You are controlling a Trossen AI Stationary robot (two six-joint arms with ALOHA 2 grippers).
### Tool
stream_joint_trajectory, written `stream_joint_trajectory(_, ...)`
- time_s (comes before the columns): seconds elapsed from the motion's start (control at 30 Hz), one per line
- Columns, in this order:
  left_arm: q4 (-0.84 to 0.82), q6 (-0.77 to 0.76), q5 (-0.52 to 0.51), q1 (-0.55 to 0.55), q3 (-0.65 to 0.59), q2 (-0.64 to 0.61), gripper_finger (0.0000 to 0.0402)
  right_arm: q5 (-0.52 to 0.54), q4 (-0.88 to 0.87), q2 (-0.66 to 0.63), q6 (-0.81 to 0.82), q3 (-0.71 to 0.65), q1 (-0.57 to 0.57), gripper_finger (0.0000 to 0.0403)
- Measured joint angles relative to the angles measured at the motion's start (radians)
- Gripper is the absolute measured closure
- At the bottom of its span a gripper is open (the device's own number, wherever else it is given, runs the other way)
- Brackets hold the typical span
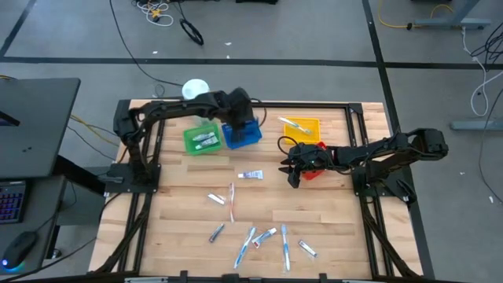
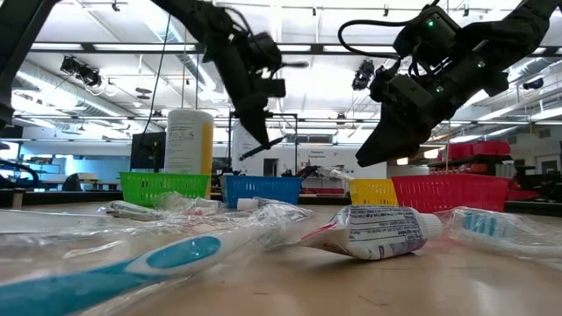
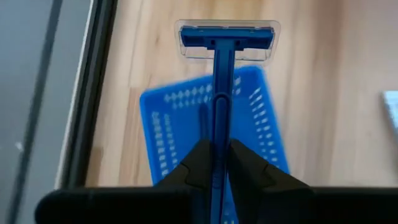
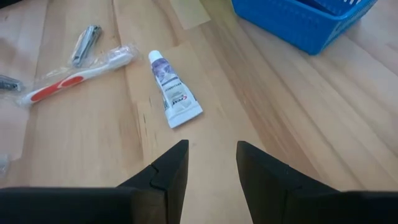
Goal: Pick & Place Travel size toiletries
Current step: Put the left blue razor into the blue bin, then put the orange toothbrush into the yellow bin
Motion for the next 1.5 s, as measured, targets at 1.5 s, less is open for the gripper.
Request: stream_joint_trajectory(1.5, 0.309, -0.186, -0.030, 0.023, -0.294, 0.000, 0.0263, 0.008, 0.000, 0.000, -0.004, 0.000, 0.000, 0.0258)
